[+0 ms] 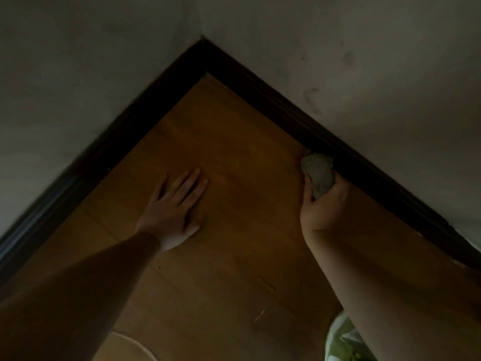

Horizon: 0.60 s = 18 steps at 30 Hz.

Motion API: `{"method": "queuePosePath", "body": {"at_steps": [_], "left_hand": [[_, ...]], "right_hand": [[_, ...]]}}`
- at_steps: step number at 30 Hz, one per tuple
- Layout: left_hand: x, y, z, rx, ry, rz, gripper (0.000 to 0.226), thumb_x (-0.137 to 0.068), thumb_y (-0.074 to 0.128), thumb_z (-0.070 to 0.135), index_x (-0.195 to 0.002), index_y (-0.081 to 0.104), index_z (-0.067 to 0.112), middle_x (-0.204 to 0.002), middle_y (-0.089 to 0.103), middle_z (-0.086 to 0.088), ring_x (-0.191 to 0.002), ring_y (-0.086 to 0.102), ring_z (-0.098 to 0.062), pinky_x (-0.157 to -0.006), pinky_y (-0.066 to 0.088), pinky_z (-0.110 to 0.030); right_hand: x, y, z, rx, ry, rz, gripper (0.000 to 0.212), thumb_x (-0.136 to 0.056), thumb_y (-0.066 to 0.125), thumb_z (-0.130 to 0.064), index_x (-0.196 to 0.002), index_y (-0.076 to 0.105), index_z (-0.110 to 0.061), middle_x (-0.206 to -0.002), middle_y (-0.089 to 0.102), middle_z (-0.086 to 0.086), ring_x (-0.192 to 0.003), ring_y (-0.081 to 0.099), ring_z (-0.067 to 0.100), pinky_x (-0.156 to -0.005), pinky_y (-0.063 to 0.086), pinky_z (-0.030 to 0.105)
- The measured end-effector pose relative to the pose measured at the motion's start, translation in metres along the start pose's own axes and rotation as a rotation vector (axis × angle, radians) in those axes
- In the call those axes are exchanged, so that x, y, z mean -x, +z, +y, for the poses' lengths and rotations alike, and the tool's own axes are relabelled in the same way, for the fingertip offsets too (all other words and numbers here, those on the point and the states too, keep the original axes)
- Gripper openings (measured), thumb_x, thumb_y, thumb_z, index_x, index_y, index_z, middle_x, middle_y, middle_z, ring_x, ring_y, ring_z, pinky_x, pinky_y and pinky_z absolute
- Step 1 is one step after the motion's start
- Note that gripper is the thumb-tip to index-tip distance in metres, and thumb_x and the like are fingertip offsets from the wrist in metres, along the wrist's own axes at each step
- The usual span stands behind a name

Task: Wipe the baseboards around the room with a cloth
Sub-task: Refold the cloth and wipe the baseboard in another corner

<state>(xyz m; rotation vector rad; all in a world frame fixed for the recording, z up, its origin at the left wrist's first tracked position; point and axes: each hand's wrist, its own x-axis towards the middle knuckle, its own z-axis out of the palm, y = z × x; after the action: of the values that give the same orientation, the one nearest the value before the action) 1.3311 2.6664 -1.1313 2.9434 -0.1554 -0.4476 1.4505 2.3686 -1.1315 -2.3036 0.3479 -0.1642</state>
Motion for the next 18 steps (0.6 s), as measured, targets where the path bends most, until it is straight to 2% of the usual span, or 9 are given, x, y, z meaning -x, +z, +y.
{"method": "queuePosePath", "body": {"at_steps": [2, 4, 8, 10, 13, 18], "left_hand": [[-0.0019, -0.0043, 0.0002, 0.001, 0.013, -0.036, 0.071, -0.097, 0.026, 0.053, -0.16, 0.006, 0.028, -0.168, 0.002, 0.001, -0.154, 0.002, -0.017, -0.121, 0.01, -0.058], [-0.0002, -0.0026, 0.0005, 0.0, 0.02, -0.046, 0.075, -0.094, 0.031, 0.053, -0.16, 0.01, 0.025, -0.168, 0.004, 0.0, -0.154, 0.004, -0.019, -0.119, 0.014, -0.06], [-0.0029, -0.0009, -0.0019, -0.037, 0.05, -0.024, 0.078, -0.092, 0.034, 0.054, -0.16, 0.016, 0.02, -0.168, 0.007, -0.003, -0.153, 0.008, -0.022, -0.119, 0.015, -0.061], [-0.0021, -0.0002, -0.002, -0.045, 0.061, -0.028, 0.08, -0.09, 0.036, 0.055, -0.159, 0.018, 0.019, -0.168, 0.009, -0.004, -0.153, 0.01, -0.023, -0.118, 0.016, -0.062], [-0.0031, 0.0, -0.0016, -0.056, 0.063, -0.006, 0.08, -0.09, 0.035, 0.057, -0.159, 0.018, 0.019, -0.168, 0.009, -0.004, -0.153, 0.011, -0.024, -0.118, 0.017, -0.061], [-0.0014, 0.0002, -0.0032, -0.081, 0.062, 0.011, 0.075, -0.096, 0.023, 0.06, -0.16, 0.013, 0.022, -0.168, 0.009, -0.003, -0.154, 0.009, -0.022, -0.119, 0.013, -0.056]], "right_hand": [[0.0007, -0.0039, -0.0013, 0.021, 0.011, -0.011, 0.055, -0.088, 0.069, -0.036, -0.132, 0.051, -0.008, -0.125, 0.055, 0.01, -0.114, 0.052, 0.013, -0.096, 0.043, 0.024], [0.0001, -0.0048, -0.0007, 0.046, -0.006, -0.022, 0.059, -0.087, 0.07, -0.037, -0.133, 0.049, -0.007, -0.126, 0.055, 0.013, -0.117, 0.055, 0.023, -0.094, 0.044, 0.029], [-0.002, -0.002, 0.0059, 0.146, -0.048, -0.023, 0.062, -0.088, 0.067, -0.042, -0.135, 0.045, -0.008, -0.126, 0.054, 0.018, -0.116, 0.055, 0.031, -0.09, 0.044, 0.031], [-0.0025, -0.0019, 0.005, 0.139, -0.069, -0.012, 0.061, -0.09, 0.063, -0.046, -0.135, 0.044, -0.009, -0.126, 0.053, 0.018, -0.117, 0.054, 0.032, -0.093, 0.046, 0.036], [-0.0035, -0.0034, 0.0011, 0.127, -0.066, -0.032, 0.062, -0.091, 0.059, -0.046, -0.135, 0.045, -0.005, -0.126, 0.052, 0.017, -0.12, 0.052, 0.03, -0.1, 0.045, 0.037], [-0.0021, -0.0065, 0.001, 0.087, -0.054, -0.033, 0.054, -0.093, 0.062, -0.043, -0.133, 0.049, -0.009, -0.123, 0.054, 0.01, -0.115, 0.05, 0.016, -0.103, 0.045, 0.034]]}}
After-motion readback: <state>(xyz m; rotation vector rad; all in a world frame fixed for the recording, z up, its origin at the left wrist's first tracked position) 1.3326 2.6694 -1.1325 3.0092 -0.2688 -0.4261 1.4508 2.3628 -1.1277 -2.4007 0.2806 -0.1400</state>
